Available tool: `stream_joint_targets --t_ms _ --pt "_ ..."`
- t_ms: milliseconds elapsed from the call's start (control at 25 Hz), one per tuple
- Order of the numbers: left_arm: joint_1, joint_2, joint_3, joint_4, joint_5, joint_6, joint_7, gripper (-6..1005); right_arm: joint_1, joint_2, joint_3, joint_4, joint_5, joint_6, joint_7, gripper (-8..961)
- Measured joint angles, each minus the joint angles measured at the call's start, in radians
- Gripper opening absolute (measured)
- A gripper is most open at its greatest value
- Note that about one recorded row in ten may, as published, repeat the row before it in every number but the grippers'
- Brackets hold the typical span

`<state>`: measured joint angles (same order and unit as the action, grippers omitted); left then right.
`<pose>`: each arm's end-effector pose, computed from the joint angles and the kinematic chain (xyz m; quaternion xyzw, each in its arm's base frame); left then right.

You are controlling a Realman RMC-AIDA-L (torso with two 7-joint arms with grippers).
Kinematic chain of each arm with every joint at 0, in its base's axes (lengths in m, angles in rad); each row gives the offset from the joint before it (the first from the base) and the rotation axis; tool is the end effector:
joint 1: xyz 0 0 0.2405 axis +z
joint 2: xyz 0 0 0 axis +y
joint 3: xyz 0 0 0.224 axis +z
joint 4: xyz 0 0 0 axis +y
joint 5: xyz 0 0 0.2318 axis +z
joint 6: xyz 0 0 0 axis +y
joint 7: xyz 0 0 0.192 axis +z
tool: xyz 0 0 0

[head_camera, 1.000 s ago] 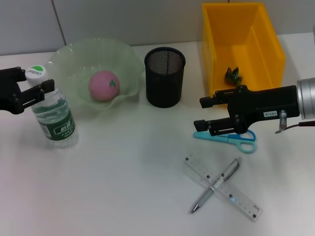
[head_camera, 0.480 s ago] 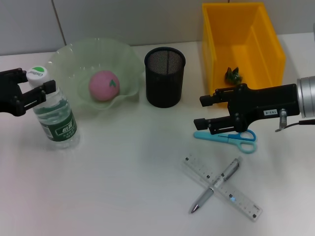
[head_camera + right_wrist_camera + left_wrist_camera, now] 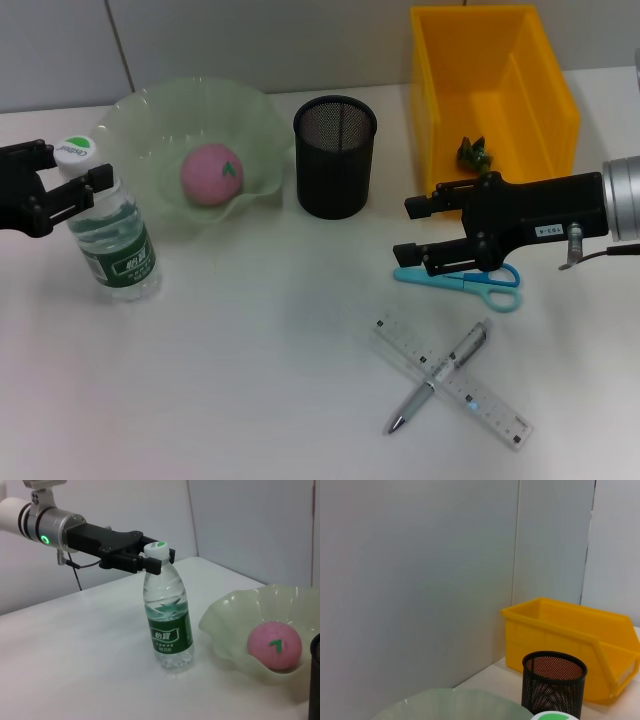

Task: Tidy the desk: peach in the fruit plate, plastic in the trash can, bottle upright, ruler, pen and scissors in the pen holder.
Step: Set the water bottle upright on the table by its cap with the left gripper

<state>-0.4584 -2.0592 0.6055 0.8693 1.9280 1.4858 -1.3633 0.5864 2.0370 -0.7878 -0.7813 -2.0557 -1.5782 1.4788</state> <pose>-0.2503 0.3807 0.0525 -0.9149 -0.1757 -0.2310 0.2805 0.2112 0.3682 -0.0074 -0.9651 0.1651 0.1723 0.1084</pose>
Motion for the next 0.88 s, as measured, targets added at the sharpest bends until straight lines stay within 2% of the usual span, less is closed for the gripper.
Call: stream_joint_targets --t_ms 880 --pt "-0.003 0.001 0.001 -0.009 0.000 -0.004 0.004 444 0.003 0.002 -0.002 -0.003 0.001 0.000 0.000 705"
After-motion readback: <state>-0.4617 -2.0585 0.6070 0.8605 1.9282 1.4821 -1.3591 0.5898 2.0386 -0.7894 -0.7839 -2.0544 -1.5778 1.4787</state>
